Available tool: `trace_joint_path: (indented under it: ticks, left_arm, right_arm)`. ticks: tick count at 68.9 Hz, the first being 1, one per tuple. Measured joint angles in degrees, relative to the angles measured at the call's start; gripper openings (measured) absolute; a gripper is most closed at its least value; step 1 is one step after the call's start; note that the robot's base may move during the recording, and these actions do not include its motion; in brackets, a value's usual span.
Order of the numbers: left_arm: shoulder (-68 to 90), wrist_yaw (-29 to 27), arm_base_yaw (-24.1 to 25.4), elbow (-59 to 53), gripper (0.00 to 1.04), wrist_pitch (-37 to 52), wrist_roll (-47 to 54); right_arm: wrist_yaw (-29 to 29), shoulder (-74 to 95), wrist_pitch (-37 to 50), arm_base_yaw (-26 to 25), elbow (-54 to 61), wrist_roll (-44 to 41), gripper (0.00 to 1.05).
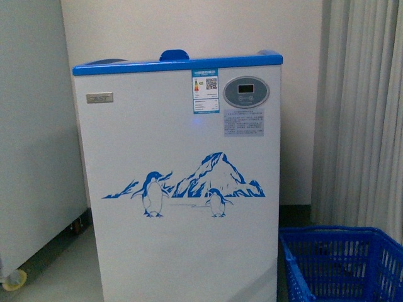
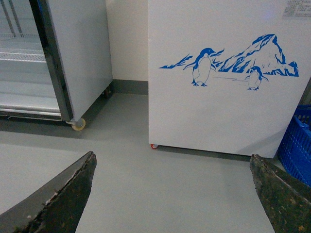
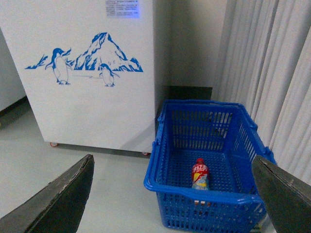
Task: Put drink in fridge
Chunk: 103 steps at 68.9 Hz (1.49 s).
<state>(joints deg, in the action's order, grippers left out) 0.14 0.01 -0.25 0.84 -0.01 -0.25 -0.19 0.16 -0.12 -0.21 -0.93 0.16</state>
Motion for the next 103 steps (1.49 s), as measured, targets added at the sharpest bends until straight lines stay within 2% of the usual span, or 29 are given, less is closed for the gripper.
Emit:
trace_joint_path:
  ticks: [86,90,92,94,96,99,103]
  left_arm:
    - [0.0,0.0,0.0,0.0,0.97,0.0,0.0]
    - [0.0,-0.02,0.0,0.0,0.97,0.0,0.0]
    - [0.0,-0.04,0.0,0.0,0.97,0.0,0.0]
    - [0.0,0.02,0.0,0.0,0.97,0.0,0.0]
    - [0.0,-0.02,0.0,0.0,0.97,-0.02,0.0]
    - [0.0,-0.02,0.0,0.0,0.97,0.0,0.0]
    - [0.0,-0.02,0.0,0.0,0.97,0.0,0.0]
  right_arm:
    - [0.07,0.11,0.0,0.02,0.0,0.0,0.97]
    - [6.08,5.27,-9.27,1.03,-3.52,2.95,0.97]
    - [10.67,10.99,-15.15,0.17,-6.73,4.96,0.97]
    - [12.57,17.57,-18.67,-1.81,-9.18,5.77,0.97]
    - [12.63,23.91,-18.49,-4.17,-10.23,5.9,0.97]
    - [12.04,37.83,-12.04,-9.55,-10.95,4.98,0.97]
    - [10.27,50.88,-3.34,-13.66,-11.8,3.3,0.97]
